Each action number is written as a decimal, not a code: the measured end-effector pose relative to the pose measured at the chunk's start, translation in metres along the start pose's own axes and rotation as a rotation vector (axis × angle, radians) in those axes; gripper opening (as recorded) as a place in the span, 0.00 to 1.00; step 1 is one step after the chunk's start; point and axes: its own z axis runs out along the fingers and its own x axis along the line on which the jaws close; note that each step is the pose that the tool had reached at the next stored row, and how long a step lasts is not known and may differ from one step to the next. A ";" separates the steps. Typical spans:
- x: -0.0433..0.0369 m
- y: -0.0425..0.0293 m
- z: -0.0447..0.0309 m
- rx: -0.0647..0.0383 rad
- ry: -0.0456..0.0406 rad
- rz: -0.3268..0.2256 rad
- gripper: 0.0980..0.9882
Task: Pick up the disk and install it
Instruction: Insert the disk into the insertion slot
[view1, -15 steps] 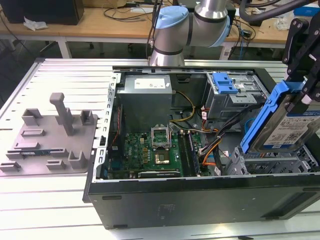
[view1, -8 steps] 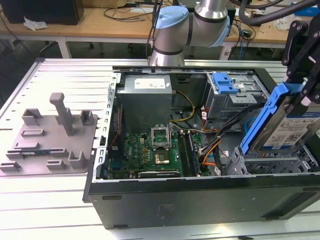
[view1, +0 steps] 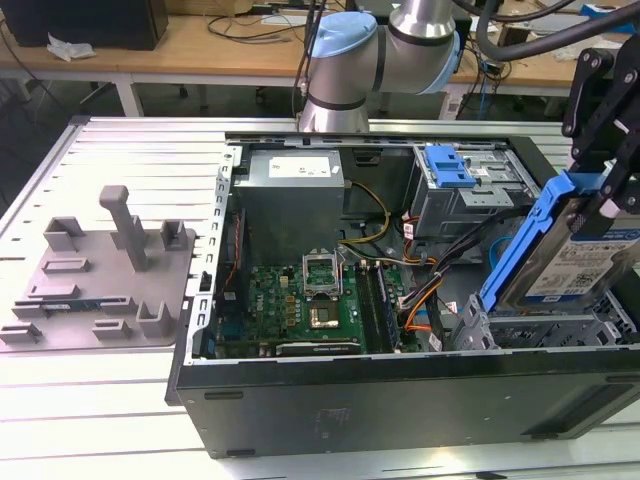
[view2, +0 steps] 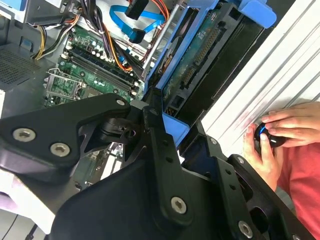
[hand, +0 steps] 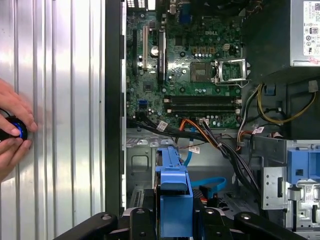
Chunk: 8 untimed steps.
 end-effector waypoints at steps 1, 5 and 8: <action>0.0002 -0.0001 0.0012 0.000 0.0000 0.000 0.30; 0.0008 -0.0002 0.0058 0.000 -0.0001 0.000 0.30; 0.0011 -0.0002 0.0083 0.000 0.0000 0.000 0.30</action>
